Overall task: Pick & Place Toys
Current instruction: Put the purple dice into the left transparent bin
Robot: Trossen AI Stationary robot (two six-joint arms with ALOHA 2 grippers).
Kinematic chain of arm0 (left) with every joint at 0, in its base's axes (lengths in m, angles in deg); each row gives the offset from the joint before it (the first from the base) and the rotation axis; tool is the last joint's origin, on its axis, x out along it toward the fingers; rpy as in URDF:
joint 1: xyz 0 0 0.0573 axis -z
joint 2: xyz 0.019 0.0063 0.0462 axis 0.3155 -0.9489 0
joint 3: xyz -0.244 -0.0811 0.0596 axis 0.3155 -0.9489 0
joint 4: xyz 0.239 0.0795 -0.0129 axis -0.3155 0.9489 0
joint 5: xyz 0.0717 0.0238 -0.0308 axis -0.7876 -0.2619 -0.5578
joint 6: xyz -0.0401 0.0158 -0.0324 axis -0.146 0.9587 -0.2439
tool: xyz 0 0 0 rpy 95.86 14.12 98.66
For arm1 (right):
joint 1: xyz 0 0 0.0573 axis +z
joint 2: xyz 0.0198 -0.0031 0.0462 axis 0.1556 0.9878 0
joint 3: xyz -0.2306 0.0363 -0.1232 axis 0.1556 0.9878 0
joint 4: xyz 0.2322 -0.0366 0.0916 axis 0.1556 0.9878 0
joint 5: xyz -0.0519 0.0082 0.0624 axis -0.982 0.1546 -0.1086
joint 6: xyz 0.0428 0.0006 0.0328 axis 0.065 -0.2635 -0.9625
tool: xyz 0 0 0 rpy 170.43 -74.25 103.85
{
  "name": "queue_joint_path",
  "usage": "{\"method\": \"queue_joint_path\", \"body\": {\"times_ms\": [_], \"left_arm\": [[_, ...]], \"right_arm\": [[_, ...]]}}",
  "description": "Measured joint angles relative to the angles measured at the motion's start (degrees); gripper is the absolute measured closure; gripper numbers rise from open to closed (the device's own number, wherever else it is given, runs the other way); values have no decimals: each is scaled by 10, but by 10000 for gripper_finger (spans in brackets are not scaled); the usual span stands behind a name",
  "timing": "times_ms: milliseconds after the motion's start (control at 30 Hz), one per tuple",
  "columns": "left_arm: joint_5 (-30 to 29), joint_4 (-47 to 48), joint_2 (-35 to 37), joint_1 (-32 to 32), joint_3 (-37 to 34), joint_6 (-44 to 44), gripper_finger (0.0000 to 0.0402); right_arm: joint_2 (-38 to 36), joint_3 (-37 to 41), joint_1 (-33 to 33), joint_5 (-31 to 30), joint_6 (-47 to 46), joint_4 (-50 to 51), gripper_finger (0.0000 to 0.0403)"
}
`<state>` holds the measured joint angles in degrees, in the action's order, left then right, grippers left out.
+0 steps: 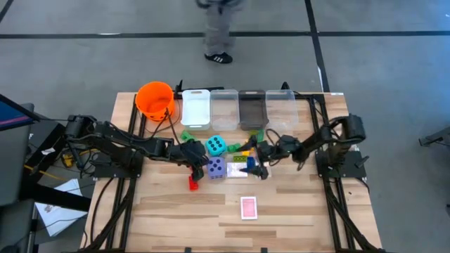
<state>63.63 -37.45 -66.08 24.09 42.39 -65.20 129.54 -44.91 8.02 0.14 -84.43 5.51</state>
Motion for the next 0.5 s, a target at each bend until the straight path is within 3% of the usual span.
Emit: {"method": "queue_joint_path", "body": {"times_ms": [500], "left_arm": [[-2, -21, 0, -7, 0, 0, 402]], "right_arm": [[96, -57, 1, 10, -5, 6, 3]]}}
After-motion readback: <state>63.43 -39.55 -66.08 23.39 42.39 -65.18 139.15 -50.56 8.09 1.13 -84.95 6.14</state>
